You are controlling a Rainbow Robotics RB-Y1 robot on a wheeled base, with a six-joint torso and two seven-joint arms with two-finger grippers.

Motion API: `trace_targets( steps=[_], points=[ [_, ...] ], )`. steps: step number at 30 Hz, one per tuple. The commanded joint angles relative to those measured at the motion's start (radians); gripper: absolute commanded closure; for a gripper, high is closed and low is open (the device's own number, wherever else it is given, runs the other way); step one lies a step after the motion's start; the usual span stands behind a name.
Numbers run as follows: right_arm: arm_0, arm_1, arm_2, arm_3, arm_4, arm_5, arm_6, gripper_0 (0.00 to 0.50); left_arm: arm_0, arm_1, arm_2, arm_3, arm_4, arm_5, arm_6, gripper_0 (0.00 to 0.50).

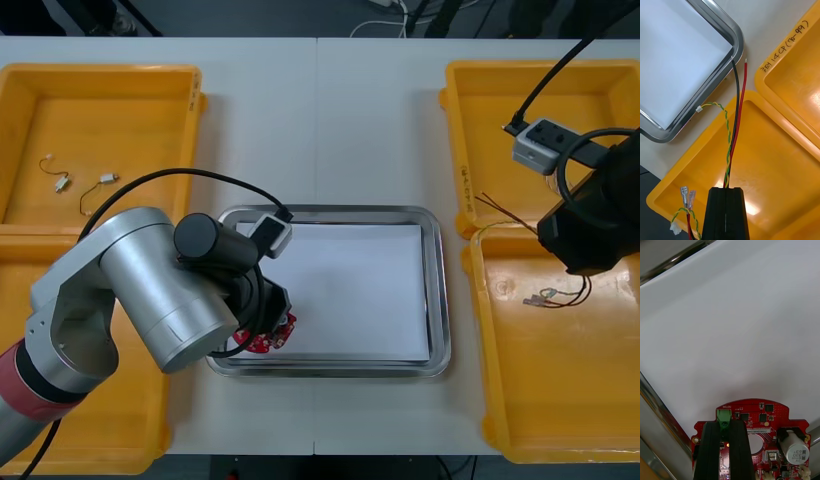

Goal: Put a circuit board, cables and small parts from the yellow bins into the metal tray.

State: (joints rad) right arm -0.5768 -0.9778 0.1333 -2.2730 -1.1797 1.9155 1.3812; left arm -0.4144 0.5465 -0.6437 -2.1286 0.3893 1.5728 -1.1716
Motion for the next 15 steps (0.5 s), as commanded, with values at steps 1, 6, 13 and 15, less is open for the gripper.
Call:
trace_targets(
  steps=[1, 6, 13, 15],
  points=[
    [-0.037, 0.014, 0.028, -0.025, -0.011, 0.004, -0.024, 0.500, 0.019, 0.030, -0.021, 0.007, -0.017, -0.023, 0.018, 0.500],
    [-0.037, 0.014, 0.042, -0.036, -0.001, 0.004, -0.024, 0.500, 0.017, 0.030, -0.042, 0.038, -0.038, -0.063, 0.020, 0.500],
    [-0.038, 0.014, 0.063, -0.036, 0.006, 0.004, -0.022, 0.500, 0.017, 0.029, -0.042, 0.053, -0.035, -0.086, 0.020, 0.500],
    [-0.043, 0.016, 0.069, -0.036, 0.009, 0.004, -0.022, 0.500, 0.017, 0.029, -0.042, 0.052, -0.032, -0.086, 0.023, 0.500]
  ],
)
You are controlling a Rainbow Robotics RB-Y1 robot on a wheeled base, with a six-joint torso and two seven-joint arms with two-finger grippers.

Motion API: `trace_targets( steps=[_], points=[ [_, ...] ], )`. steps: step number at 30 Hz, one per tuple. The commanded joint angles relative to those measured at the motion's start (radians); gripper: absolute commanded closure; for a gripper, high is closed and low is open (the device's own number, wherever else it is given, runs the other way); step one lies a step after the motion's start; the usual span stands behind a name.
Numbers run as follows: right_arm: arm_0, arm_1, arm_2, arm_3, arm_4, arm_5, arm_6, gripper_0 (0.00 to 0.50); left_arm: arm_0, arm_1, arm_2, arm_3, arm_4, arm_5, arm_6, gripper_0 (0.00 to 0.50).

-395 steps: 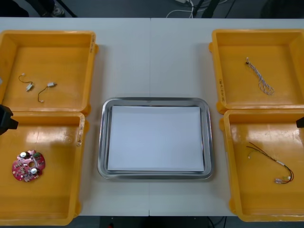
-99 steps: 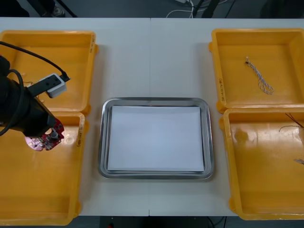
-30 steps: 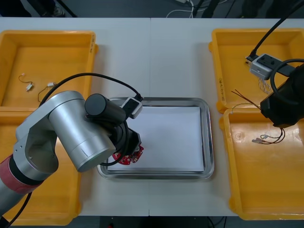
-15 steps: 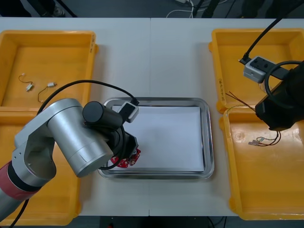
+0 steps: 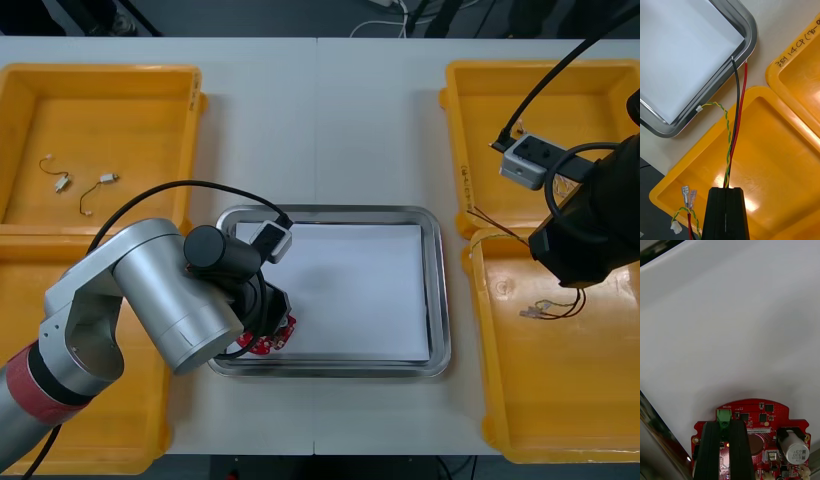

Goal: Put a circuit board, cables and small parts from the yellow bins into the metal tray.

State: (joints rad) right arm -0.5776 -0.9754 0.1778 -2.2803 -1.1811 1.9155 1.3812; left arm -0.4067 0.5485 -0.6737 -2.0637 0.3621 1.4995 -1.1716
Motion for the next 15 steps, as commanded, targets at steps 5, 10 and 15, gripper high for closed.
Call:
trace_targets(
  steps=[5, 10, 15],
  points=[
    [-0.045, 0.014, 0.035, -0.031, 0.015, 0.004, -0.024, 0.500, 0.011, 0.027, -0.012, -0.012, 0.000, -0.013, 0.023, 0.500],
    [-0.045, 0.020, 0.040, -0.031, 0.017, 0.004, -0.022, 0.500, 0.011, 0.028, -0.012, -0.012, 0.000, -0.013, 0.027, 0.478],
    [-0.045, 0.024, 0.042, -0.031, 0.021, 0.004, -0.021, 0.500, 0.011, 0.030, -0.012, -0.012, -0.003, -0.015, 0.036, 0.112]
  ],
)
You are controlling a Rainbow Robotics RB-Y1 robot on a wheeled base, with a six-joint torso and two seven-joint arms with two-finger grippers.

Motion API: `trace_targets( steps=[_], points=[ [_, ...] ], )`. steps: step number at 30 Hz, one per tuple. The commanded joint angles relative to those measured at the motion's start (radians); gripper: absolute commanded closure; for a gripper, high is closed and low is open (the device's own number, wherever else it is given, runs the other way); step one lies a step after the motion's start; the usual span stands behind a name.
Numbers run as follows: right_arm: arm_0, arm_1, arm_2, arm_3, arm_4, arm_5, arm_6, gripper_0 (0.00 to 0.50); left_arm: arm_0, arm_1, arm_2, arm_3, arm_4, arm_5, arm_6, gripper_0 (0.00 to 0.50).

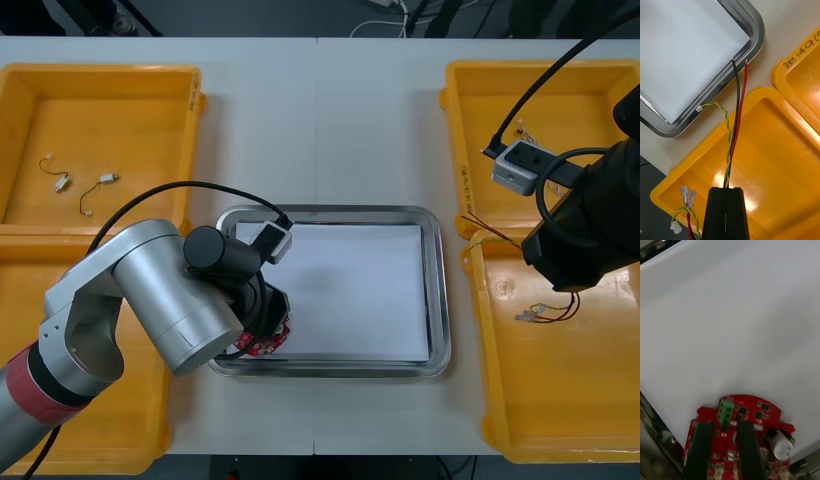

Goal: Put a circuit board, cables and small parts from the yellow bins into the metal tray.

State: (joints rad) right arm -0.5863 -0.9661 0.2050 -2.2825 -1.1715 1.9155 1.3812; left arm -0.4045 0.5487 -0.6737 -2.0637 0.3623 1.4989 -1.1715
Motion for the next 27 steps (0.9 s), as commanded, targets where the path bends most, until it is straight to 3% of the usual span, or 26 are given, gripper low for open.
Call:
trace_targets(
  steps=[1, 2, 17, 22, 27],
  points=[
    [-0.036, 0.018, 0.014, -0.029, 0.013, 0.004, -0.021, 0.500, 0.009, 0.030, -0.012, -0.012, -0.005, -0.017, 0.039, 0.036],
    [-0.036, 0.018, 0.014, -0.029, 0.015, 0.004, -0.021, 0.500, 0.009, 0.030, -0.012, -0.012, -0.005, -0.019, 0.039, 0.000],
    [-0.036, 0.027, 0.025, -0.029, 0.015, 0.004, -0.013, 0.500, -0.011, 0.031, -0.010, -0.023, -0.005, -0.022, 0.052, 0.000],
    [-0.038, 0.066, 0.040, -0.029, 0.030, 0.004, -0.004, 0.500, -0.060, 0.025, -0.004, -0.033, 0.010, 0.049, 0.059, 0.000],
    [-0.066, 0.107, 0.106, -0.029, 0.069, 0.004, 0.009, 0.500, -0.112, 0.022, 0.037, -0.061, 0.072, 0.147, 0.069, 0.000]
  ],
)
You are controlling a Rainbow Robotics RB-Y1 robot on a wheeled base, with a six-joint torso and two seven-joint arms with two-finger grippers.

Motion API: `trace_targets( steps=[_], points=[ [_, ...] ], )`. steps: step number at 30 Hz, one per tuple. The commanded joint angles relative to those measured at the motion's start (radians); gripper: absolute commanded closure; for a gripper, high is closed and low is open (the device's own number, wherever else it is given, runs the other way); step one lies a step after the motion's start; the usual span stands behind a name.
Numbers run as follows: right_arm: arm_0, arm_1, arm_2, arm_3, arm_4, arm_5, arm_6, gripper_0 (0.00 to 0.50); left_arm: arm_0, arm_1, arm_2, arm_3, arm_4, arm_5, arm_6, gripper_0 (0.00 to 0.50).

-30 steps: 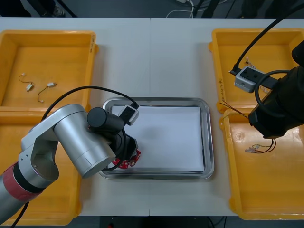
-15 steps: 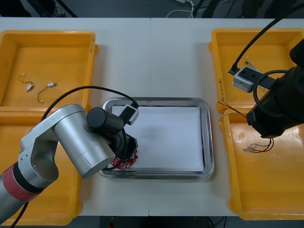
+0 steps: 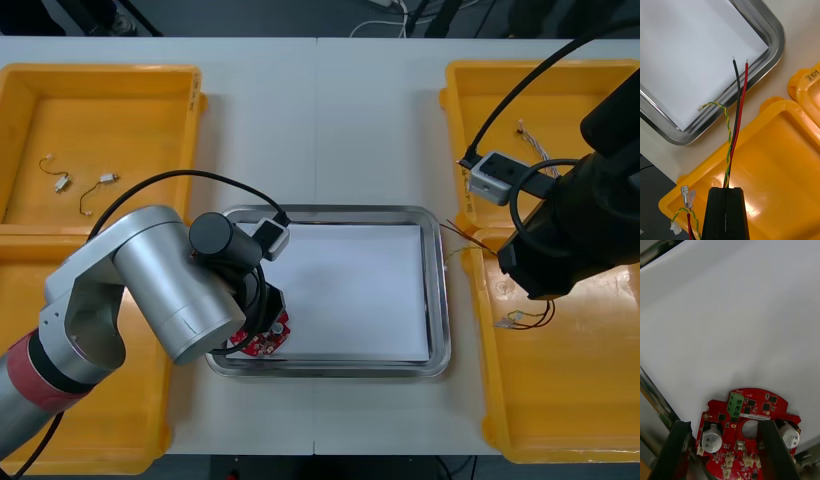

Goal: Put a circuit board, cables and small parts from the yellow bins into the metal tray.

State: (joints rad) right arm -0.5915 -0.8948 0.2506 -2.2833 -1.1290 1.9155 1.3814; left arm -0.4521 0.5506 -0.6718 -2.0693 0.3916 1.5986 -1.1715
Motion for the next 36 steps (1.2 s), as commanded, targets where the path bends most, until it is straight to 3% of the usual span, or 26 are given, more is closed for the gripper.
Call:
trace_targets(
  steps=[1, 12, 17, 25, 36],
  points=[
    [-0.076, 0.053, 0.091, -0.028, 0.046, 0.004, 0.010, 0.500, -0.083, 0.020, 0.058, -0.066, 0.073, 0.083, 0.070, 0.000],
    [-0.139, 0.157, 0.223, 0.021, 0.104, -0.018, 0.025, 0.500, -0.188, 0.037, 0.215, -0.084, 0.217, 0.242, 0.061, 0.000],
    [-0.169, 0.162, 0.302, 0.045, 0.115, -0.079, 0.050, 0.500, -0.197, 0.069, 0.282, -0.080, 0.263, 0.258, 0.056, 0.000],
    [-0.217, 0.165, 0.463, 0.048, 0.212, -0.153, 0.096, 0.500, -0.204, 0.129, 0.397, -0.026, 0.359, 0.279, 0.035, 0.000],
    [-0.235, 0.169, 0.625, 0.061, 0.314, -0.262, 0.166, 0.500, -0.221, 0.180, 0.512, 0.104, 0.351, 0.281, -0.080, 0.000]
  ],
)
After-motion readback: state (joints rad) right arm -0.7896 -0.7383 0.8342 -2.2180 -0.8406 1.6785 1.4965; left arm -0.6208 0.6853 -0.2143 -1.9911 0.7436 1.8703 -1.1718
